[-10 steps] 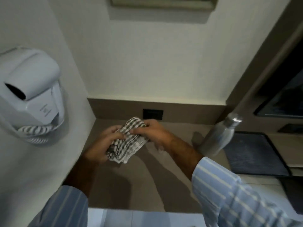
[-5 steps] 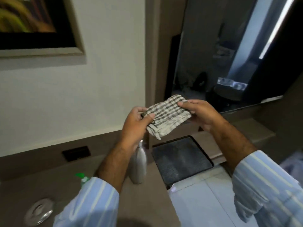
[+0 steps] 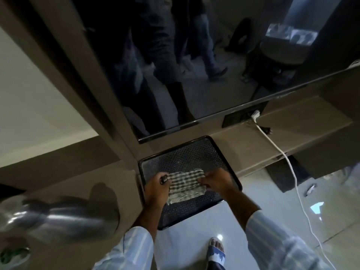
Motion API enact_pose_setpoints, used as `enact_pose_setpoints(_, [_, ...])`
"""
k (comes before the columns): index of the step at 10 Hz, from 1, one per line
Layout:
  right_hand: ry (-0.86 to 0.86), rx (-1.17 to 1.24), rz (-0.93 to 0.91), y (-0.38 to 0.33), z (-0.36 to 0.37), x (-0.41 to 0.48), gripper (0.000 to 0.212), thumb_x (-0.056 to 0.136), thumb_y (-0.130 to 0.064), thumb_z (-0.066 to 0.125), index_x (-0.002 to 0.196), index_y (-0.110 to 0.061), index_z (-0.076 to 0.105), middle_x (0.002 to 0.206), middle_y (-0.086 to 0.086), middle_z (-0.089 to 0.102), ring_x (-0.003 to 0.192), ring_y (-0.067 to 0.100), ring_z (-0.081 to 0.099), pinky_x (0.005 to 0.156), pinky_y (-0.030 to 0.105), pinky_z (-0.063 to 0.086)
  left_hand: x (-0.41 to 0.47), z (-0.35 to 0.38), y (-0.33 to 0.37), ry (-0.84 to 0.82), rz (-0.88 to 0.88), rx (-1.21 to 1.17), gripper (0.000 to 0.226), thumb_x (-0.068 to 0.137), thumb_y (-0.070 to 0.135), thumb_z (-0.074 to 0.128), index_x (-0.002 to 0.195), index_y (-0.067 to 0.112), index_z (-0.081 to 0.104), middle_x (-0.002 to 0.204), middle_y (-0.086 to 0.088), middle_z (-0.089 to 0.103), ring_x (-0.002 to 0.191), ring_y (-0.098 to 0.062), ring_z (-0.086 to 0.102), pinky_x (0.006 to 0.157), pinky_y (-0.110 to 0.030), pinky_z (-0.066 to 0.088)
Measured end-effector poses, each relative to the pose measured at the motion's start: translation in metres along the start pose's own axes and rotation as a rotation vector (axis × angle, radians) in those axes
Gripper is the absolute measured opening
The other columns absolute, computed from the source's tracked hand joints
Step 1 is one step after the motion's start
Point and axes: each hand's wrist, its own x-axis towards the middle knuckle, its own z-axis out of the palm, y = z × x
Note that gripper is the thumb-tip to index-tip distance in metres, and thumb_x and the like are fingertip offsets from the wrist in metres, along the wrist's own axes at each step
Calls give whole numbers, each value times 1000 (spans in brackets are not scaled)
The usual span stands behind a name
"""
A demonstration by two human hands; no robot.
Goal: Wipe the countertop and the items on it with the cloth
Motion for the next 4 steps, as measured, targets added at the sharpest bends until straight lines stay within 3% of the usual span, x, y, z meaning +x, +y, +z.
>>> enact_pose_setpoints(1, [3, -142, -95, 18, 22, 27, 26, 84, -30, 82, 93, -6, 83, 92, 11, 81, 89, 24, 77, 81, 29, 58, 19, 17, -20, 15, -13, 133, 33, 97, 20, 67, 128, 9, 66, 125, -15, 73, 113, -33, 68, 97, -40, 55])
enact_pose_setpoints(2, [24, -290, -144, 15, 26, 25, 31, 88, -37, 77, 101, -10, 82, 94, 10, 79, 95, 24, 75, 74, 22, 47, 19, 13, -21, -10, -5, 186, 40, 99, 21, 65, 137, 8, 60, 131, -18, 68, 116, -35, 66, 99, -43, 54])
enact_pose_setpoints(3, [229, -200, -291, -19, -6, -17, 33, 92, -44, 73, 110, -16, 79, 101, 3, 79, 91, 11, 73, 69, 16, 44, 3, -2, -2, -13, 121, 196, 57, 100, 25, 63, 151, 9, 44, 153, -16, 49, 138, -33, 51, 114, -43, 43])
enact_pose_setpoints(4, [429, 84, -539, -47, -35, -64, 24, 91, -47, 73, 103, -27, 79, 94, -8, 81, 77, -7, 68, 66, 5, 45, -17, -23, 15, -51, 280, 202, 60, 100, 29, 61, 153, 10, 40, 159, -14, 42, 147, -30, 40, 120, -42, 34])
